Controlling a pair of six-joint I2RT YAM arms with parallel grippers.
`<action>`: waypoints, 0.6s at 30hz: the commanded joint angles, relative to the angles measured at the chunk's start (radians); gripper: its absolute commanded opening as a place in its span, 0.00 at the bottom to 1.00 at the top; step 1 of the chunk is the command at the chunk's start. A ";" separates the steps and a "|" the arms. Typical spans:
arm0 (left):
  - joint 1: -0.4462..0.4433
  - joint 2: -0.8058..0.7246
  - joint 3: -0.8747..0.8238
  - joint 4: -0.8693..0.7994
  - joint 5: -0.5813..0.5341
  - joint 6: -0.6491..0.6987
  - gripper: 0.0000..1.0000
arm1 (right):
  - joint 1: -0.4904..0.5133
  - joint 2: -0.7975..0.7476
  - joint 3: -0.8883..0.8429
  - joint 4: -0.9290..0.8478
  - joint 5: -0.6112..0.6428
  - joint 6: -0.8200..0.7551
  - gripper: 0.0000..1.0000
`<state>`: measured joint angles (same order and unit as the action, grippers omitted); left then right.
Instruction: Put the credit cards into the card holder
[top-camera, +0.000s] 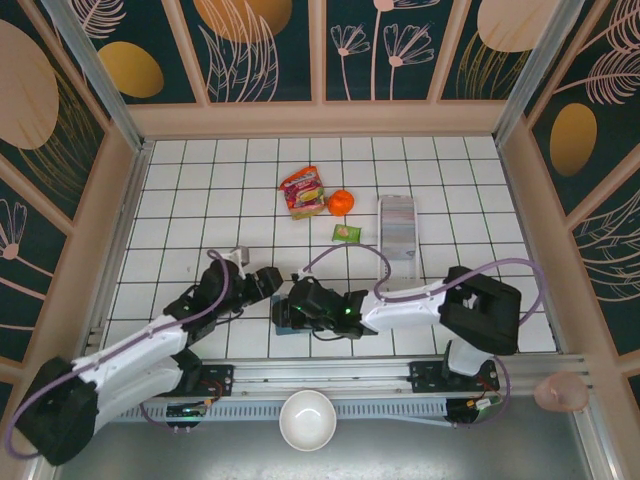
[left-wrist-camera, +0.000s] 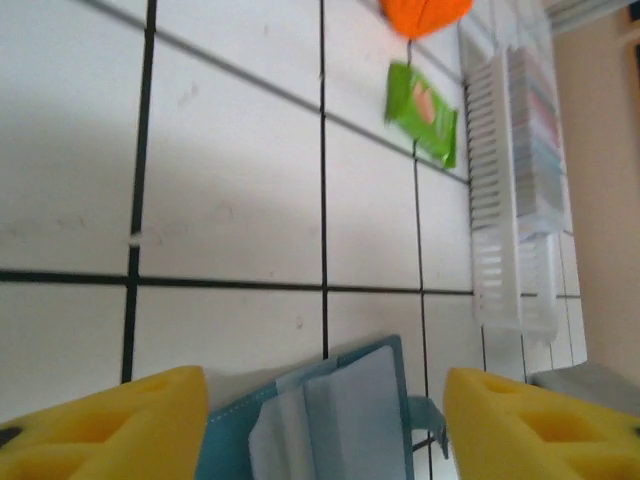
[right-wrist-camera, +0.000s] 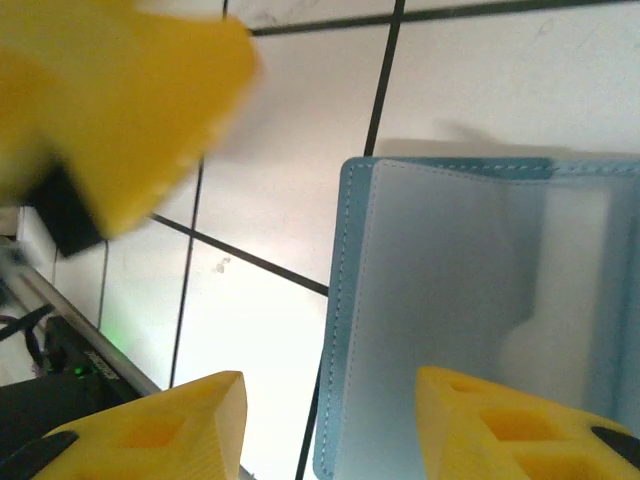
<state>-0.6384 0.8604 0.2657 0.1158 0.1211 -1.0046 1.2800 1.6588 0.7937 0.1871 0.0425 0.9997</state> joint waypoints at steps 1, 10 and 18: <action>-0.001 -0.075 -0.027 -0.116 -0.080 -0.054 0.49 | -0.001 0.058 0.036 0.016 -0.021 -0.031 0.48; -0.001 0.010 -0.086 0.075 0.124 -0.092 0.11 | 0.000 0.108 0.041 0.029 -0.069 -0.048 0.45; -0.002 0.222 -0.111 0.242 0.201 -0.075 0.06 | 0.005 0.058 0.037 0.034 -0.036 -0.097 0.42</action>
<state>-0.6388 1.0447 0.1692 0.2672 0.2749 -1.0859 1.2793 1.7481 0.8165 0.2073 -0.0086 0.9443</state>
